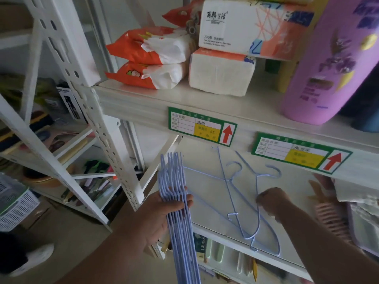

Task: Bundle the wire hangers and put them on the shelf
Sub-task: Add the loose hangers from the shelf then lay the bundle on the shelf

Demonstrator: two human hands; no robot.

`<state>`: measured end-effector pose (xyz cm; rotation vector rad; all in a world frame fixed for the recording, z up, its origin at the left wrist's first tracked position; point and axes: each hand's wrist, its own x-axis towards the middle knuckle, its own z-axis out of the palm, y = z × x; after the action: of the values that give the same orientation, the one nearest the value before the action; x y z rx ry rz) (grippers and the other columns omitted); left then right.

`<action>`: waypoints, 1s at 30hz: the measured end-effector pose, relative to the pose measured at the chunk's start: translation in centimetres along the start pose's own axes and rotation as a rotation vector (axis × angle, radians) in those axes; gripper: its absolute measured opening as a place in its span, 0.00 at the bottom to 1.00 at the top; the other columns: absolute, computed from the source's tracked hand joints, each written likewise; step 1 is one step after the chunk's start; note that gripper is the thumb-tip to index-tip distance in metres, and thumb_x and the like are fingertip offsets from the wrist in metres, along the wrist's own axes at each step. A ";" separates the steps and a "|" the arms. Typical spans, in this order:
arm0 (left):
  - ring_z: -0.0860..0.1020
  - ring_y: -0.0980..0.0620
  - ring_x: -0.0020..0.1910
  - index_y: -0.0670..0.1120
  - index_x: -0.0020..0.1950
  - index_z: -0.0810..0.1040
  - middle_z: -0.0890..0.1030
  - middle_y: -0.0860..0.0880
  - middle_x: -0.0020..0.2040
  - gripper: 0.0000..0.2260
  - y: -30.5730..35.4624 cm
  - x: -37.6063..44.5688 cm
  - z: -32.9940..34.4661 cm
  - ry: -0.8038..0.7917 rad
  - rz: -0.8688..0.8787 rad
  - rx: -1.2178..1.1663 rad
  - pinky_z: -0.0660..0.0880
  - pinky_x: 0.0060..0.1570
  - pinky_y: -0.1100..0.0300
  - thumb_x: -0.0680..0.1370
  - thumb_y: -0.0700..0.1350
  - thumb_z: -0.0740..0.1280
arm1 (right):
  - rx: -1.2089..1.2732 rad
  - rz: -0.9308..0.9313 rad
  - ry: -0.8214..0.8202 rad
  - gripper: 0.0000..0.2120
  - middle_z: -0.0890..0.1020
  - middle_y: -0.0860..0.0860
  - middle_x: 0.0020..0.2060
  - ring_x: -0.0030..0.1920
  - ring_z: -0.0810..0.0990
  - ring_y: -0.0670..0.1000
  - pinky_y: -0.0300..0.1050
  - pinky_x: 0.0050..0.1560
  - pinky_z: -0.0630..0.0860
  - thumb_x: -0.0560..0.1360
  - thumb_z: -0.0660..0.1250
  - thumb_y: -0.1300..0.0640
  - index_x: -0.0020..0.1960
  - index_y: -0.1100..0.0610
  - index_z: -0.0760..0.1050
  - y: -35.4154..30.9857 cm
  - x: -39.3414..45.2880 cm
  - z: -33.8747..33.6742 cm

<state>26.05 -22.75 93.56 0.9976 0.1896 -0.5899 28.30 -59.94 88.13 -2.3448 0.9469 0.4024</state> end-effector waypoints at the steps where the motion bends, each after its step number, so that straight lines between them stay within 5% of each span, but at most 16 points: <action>1: 0.84 0.36 0.59 0.36 0.63 0.80 0.84 0.31 0.58 0.17 0.0 0.0 -0.1 0.002 0.005 0.005 0.83 0.44 0.52 0.76 0.26 0.65 | 0.012 0.001 -0.005 0.08 0.82 0.56 0.42 0.33 0.76 0.52 0.40 0.33 0.74 0.75 0.71 0.59 0.52 0.59 0.85 0.0 0.1 0.0; 3: 0.84 0.35 0.59 0.37 0.62 0.81 0.84 0.31 0.58 0.17 0.0 0.0 -0.2 0.006 0.011 0.010 0.83 0.47 0.50 0.76 0.26 0.66 | -0.008 -0.015 0.021 0.07 0.81 0.56 0.34 0.27 0.76 0.53 0.40 0.29 0.74 0.75 0.71 0.57 0.44 0.60 0.84 -0.1 0.1 0.1; 5: 0.83 0.35 0.60 0.37 0.61 0.82 0.84 0.31 0.58 0.17 0.0 0.0 -0.1 0.002 0.005 0.003 0.82 0.50 0.49 0.75 0.26 0.66 | -0.051 -0.028 0.067 0.19 0.81 0.55 0.27 0.26 0.81 0.56 0.42 0.30 0.77 0.73 0.74 0.45 0.40 0.63 0.85 -0.2 0.2 0.5; 7: 0.84 0.36 0.58 0.37 0.62 0.81 0.84 0.31 0.58 0.17 0.1 -0.1 0.1 -0.001 -0.001 0.005 0.83 0.47 0.50 0.75 0.26 0.66 | -0.182 -0.044 0.088 0.27 0.86 0.57 0.37 0.40 0.87 0.58 0.43 0.40 0.79 0.70 0.75 0.34 0.45 0.61 0.86 -0.4 0.3 0.9; 10: 0.85 0.38 0.57 0.36 0.63 0.80 0.85 0.32 0.57 0.17 0.3 -0.1 0.3 -0.008 0.001 0.029 0.82 0.48 0.50 0.75 0.27 0.67 | -0.293 -0.061 0.097 0.22 0.87 0.57 0.55 0.57 0.86 0.58 0.42 0.47 0.76 0.72 0.74 0.43 0.56 0.60 0.83 -1.6 -0.6 1.3; 15: 0.85 0.39 0.58 0.37 0.63 0.81 0.85 0.33 0.57 0.18 0.4 0.0 0.1 -0.015 -0.012 0.040 0.81 0.49 0.51 0.73 0.29 0.68 | 0.075 0.033 0.056 0.05 0.83 0.61 0.45 0.37 0.81 0.57 0.46 0.39 0.76 0.76 0.69 0.59 0.47 0.61 0.79 -2.2 -1.2 0.9; 20: 0.84 0.39 0.59 0.36 0.62 0.81 0.84 0.33 0.59 0.17 0.2 0.5 -0.3 -0.026 -0.010 0.042 0.79 0.56 0.46 0.74 0.29 0.68 | 0.666 -0.121 -0.040 0.06 0.77 0.59 0.31 0.23 0.71 0.49 0.38 0.27 0.68 0.78 0.68 0.69 0.46 0.66 0.84 -3.3 -4.8 0.8; 23: 0.84 0.39 0.59 0.36 0.64 0.79 0.85 0.33 0.58 0.17 0.1 0.7 -0.3 -0.036 -0.003 0.051 0.78 0.59 0.45 0.76 0.27 0.67 | 0.672 -0.263 -0.066 0.13 0.75 0.58 0.29 0.25 0.69 0.51 0.41 0.29 0.66 0.77 0.69 0.69 0.37 0.59 0.85 -4.8 -8.3 1.1; 28: 0.83 0.37 0.61 0.35 0.63 0.80 0.83 0.32 0.59 0.17 -0.1 0.9 -0.1 -0.076 0.011 0.059 0.77 0.58 0.43 0.74 0.28 0.69 | 0.523 -0.360 -0.110 0.08 0.78 0.55 0.27 0.25 0.73 0.54 0.49 0.32 0.72 0.76 0.71 0.64 0.42 0.55 0.85 -6.9 -14.6 2.6; 30: 0.83 0.36 0.60 0.34 0.62 0.81 0.83 0.31 0.59 0.17 -0.1 0.9 0.2 -0.066 0.030 0.084 0.76 0.62 0.41 0.73 0.29 0.70 | 0.453 -0.377 -0.128 0.06 0.76 0.53 0.25 0.23 0.73 0.52 0.46 0.29 0.73 0.76 0.71 0.62 0.42 0.56 0.85 -7.3 -16.9 3.5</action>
<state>26.71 -23.28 93.19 1.0589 0.0917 -0.6063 21.34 -44.43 96.16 -1.9909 0.4583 0.1600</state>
